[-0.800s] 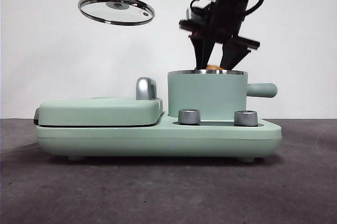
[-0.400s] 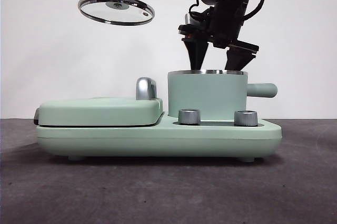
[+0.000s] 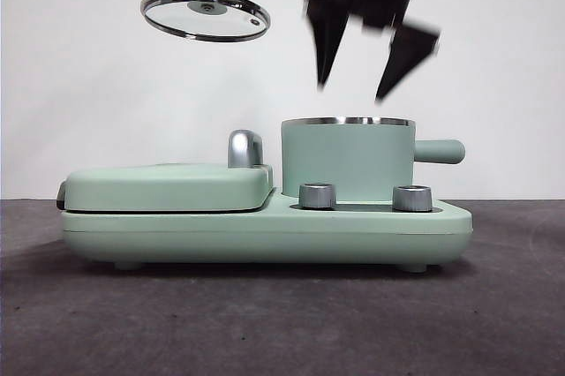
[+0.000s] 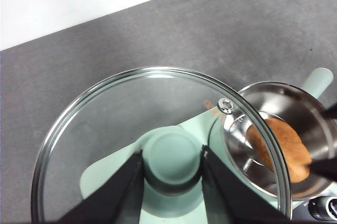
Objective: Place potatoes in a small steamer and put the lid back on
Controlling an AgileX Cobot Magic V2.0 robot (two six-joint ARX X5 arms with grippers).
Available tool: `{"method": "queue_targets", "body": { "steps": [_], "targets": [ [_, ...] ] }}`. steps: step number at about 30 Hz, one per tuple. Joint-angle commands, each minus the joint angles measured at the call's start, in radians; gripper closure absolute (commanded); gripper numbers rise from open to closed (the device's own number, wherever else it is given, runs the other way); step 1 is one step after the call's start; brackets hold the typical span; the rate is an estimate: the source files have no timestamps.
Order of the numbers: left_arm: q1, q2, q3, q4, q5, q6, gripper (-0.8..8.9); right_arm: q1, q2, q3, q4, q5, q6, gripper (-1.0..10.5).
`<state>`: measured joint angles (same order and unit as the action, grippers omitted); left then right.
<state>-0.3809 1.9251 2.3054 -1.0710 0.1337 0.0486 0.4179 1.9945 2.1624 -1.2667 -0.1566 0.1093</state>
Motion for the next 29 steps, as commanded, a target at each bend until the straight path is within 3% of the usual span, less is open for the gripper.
{"method": "queue_targets", "body": {
  "steps": [1,6,14,19,29],
  "targets": [
    [-0.016,-0.010,0.040,0.023,0.006,-0.004,7.97,0.010,-0.068,0.035,-0.066,0.018,0.009,5.2],
    [-0.044,-0.010,0.038,0.023,0.006,-0.004,7.97,0.012,-0.207,-0.027,-0.151,0.114,0.009,5.3],
    [-0.093,-0.009,0.038,0.024,0.006,0.005,7.97,0.015,-0.543,-0.393,-0.132,0.114,0.009,5.3],
    [-0.130,-0.009,0.026,0.034,0.006,0.012,7.97,0.068,-0.813,-0.712,0.071,0.105,0.018,5.3],
    [-0.201,-0.008,-0.063,0.095,0.006,0.016,7.97,0.181,-1.206,-1.168,0.380,0.114,0.139,5.3]
  ]
}}
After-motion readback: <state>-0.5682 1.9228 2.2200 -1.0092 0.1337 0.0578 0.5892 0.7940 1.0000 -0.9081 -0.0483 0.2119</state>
